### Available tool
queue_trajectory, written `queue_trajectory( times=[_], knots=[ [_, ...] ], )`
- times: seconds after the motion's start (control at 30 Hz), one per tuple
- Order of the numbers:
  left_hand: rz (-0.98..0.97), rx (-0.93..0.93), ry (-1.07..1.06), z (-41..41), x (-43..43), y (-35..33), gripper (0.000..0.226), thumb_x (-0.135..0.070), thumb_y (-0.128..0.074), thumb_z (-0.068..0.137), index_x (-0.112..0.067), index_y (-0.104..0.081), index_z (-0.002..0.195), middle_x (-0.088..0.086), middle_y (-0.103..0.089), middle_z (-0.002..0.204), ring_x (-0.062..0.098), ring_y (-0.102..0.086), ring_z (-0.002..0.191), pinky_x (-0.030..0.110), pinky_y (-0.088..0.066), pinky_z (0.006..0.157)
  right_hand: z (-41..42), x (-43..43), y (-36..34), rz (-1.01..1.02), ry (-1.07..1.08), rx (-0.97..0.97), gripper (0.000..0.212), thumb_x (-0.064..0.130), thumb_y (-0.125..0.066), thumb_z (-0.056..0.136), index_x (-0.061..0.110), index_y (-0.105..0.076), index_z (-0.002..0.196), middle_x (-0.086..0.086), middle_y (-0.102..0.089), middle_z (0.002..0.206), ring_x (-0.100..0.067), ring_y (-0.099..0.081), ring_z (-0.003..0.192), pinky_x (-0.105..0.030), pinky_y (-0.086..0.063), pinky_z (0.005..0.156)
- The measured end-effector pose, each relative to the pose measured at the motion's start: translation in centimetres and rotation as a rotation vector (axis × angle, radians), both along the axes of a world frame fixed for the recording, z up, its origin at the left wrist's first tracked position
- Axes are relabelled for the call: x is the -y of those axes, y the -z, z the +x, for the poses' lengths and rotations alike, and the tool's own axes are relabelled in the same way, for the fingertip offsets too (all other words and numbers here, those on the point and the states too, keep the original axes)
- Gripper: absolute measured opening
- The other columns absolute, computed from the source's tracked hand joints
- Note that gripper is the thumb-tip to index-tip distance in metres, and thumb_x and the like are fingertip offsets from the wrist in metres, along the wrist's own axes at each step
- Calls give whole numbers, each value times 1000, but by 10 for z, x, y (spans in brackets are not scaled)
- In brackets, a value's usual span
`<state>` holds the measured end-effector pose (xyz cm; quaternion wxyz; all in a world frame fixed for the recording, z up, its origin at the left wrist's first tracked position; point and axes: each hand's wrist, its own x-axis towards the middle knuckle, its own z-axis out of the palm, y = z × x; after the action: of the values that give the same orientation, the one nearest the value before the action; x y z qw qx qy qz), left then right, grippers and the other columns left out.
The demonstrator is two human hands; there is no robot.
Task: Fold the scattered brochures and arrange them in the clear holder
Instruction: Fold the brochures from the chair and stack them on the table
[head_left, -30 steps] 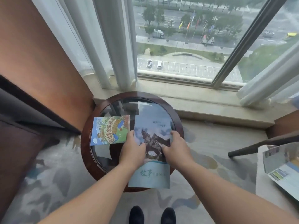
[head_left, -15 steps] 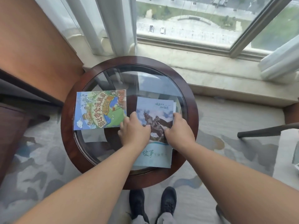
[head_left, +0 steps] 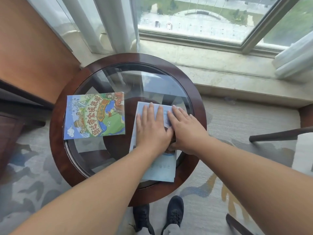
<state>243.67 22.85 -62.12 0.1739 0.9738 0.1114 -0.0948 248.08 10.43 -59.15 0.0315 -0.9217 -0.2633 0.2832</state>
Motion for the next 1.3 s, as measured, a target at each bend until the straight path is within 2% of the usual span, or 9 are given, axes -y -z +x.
queue_trajectory(
  times=[0.07,0.17,0.3,0.37,0.47,0.57,0.83,1.13,1.3],
  knots=[
    [95,-67,31,4,7,13,72,-56,-19,95,-21,2,155,9,13,163,24,18,148,45,16,116,1,0,4,-3,-13,0,122,55,-76,72,15,5,156,-4,13,164,-18,8,151,-39,-9,122],
    [144,-68,87,-1,7,19,75,-58,-13,93,-19,7,154,11,18,161,25,21,147,46,20,115,3,2,4,-62,-36,-26,136,57,-81,64,15,11,155,-3,20,163,-17,13,150,-40,-6,122],
    [196,-6,235,-58,-6,14,81,-61,-21,91,-11,-12,154,17,-3,162,30,1,150,50,0,120,0,-1,0,-97,-31,-16,137,55,-82,65,16,15,154,-2,23,162,-16,14,150,-42,-5,122],
    [237,-35,266,-79,-11,15,83,-63,-20,90,-10,-14,154,18,-5,161,32,-2,150,52,-6,119,-1,-3,-2,-101,-23,-26,138,55,-82,65,16,16,154,-2,23,162,-17,14,150,-42,-5,122],
    [271,-101,241,-77,-4,17,94,-74,-8,83,-12,6,153,19,14,158,33,17,148,55,6,118,-1,-5,-6,-107,-15,-34,137,53,-83,66,16,15,154,-3,22,162,-17,14,150,-41,-6,122],
    [311,-139,226,-74,4,20,100,-81,-4,78,-14,14,149,22,18,157,37,21,146,59,8,116,0,-7,-6,-117,-21,-22,135,51,-83,68,14,15,154,-5,22,162,-19,14,150,-42,-5,123],
    [283,-135,218,-76,4,22,100,-82,0,77,-15,13,149,22,22,155,37,21,146,59,8,116,-29,1,0,-82,-32,6,127,54,-76,74,16,14,154,-1,18,163,-16,11,151,-40,-2,122],
    [251,-80,306,-92,-1,19,101,-84,-17,75,-19,-5,151,23,1,160,38,3,149,60,0,117,-32,5,4,-88,3,19,138,64,-77,65,16,17,154,-4,22,162,-18,14,150,-42,1,122],
    [294,-207,304,-87,-1,12,105,-87,-4,72,-21,20,150,18,30,155,36,28,143,58,14,114,-31,-4,-5,-144,-3,3,134,64,-74,69,14,18,154,-6,20,163,-20,14,150,-42,4,121]
  ],
)
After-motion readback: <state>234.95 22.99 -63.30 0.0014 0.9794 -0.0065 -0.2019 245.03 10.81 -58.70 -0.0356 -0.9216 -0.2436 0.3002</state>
